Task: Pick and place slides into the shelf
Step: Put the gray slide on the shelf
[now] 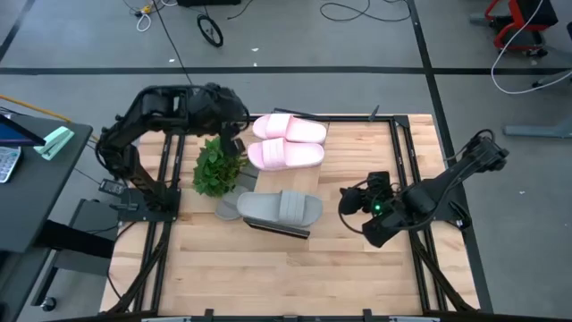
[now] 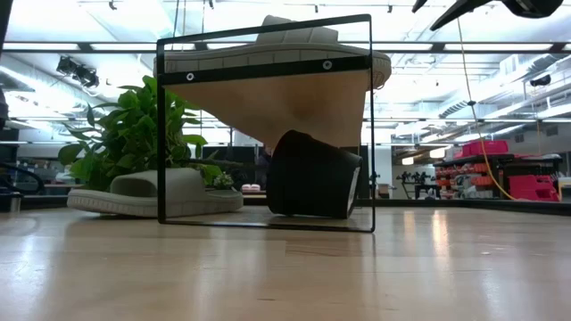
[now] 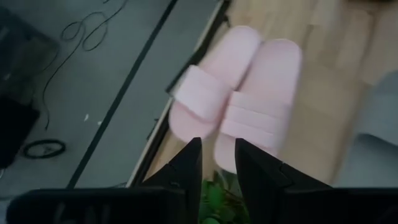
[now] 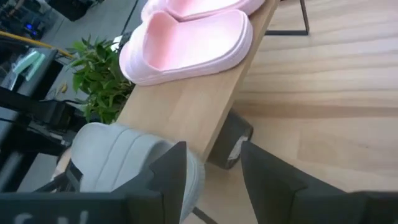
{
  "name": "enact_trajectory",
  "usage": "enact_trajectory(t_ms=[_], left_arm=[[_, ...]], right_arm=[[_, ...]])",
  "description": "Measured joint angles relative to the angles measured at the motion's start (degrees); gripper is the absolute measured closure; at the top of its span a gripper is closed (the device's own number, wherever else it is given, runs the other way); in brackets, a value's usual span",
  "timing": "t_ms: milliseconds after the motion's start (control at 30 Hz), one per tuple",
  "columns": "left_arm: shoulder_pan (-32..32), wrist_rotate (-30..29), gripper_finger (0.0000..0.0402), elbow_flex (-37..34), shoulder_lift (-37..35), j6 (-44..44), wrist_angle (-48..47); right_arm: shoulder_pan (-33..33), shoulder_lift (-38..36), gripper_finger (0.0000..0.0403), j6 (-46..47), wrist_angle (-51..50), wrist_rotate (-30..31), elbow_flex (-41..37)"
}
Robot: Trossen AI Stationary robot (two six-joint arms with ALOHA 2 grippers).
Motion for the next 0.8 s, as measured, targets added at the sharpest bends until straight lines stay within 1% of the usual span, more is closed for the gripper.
enact_trajectory(t_ms=[167,267,467,567,667,800], left_arm=[[-4.3,-0.05,0.0307,-3.63,-0.09,-0.84,0.06],[-6.78,-0.15,0.0307,-8.96,-1.2,-3.93,2.01],[-11.15,-1.64,0.0304,-26.81,-8.26,-7.81,18.01],[-12.22,-1.99,0.0309,-35.23,-11.94,-11.37,20.42],[-13.28,-2.08,0.0317,-42.82,-15.58,-15.71,19.62],[-16.24,-2.07,0.0328,-51.23,-20.15,-23.13,19.78]], right_arm=[[0.0,-2.0,0.0245,-2.97,-1.06,-0.01,0.0],[0.0,-2.72,0.0245,-3.99,-2.23,-0.02,0.0],[0.0,-3.07,0.0245,-4.36,-3.82,-0.21,0.0],[0.0,-2.97,0.0245,-4.36,-3.91,-1.76,0.0],[0.0,-2.98,0.0245,-4.43,-4.09,-2.95,0.0],[0.0,-3.06,0.0245,-4.8,-4.45,-3.08,0.0]])
